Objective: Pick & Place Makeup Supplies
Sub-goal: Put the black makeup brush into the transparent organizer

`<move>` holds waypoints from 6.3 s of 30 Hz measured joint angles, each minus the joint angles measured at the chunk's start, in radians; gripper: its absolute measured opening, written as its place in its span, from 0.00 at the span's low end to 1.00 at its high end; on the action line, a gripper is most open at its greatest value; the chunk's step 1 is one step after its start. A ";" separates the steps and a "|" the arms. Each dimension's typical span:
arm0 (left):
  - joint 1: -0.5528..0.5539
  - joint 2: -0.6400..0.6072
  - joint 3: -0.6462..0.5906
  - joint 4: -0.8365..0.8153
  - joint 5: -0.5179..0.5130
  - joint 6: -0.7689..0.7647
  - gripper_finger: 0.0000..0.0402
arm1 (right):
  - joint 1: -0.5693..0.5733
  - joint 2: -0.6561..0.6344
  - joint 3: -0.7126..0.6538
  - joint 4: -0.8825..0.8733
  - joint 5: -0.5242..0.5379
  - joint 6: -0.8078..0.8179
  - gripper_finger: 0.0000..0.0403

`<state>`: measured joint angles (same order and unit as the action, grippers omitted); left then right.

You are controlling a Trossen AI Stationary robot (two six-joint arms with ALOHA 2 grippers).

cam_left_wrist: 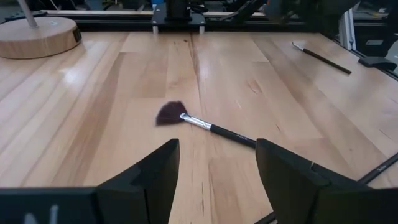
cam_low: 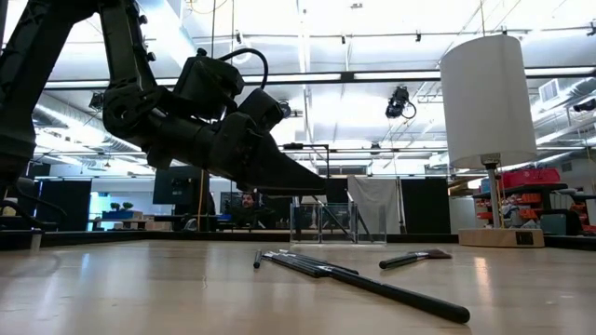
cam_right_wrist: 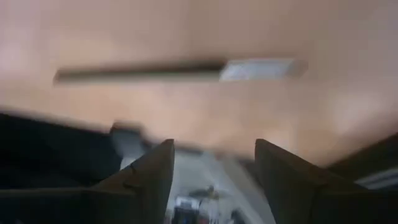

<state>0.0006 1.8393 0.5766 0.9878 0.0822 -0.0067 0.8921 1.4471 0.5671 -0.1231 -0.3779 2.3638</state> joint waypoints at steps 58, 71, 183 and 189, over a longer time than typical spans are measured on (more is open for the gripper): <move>0.003 0.000 0.000 -0.005 -0.063 -0.035 0.54 | -0.256 0.551 0.600 -0.261 0.858 -1.235 0.48; 0.003 0.000 0.000 -0.005 -0.064 -0.035 0.54 | -0.239 0.625 0.601 -0.312 0.955 -1.295 0.32; 0.042 -0.007 -0.070 0.126 0.075 -0.069 0.04 | -0.813 0.275 0.498 0.328 0.595 -2.245 0.36; 0.042 -0.007 -0.070 0.131 0.070 -0.069 0.05 | -0.817 0.289 0.499 0.348 0.594 -2.265 0.19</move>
<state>0.0422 1.8324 0.5069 1.1185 0.1519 -0.0752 0.0750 1.7358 1.0664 0.2254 0.2157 0.0989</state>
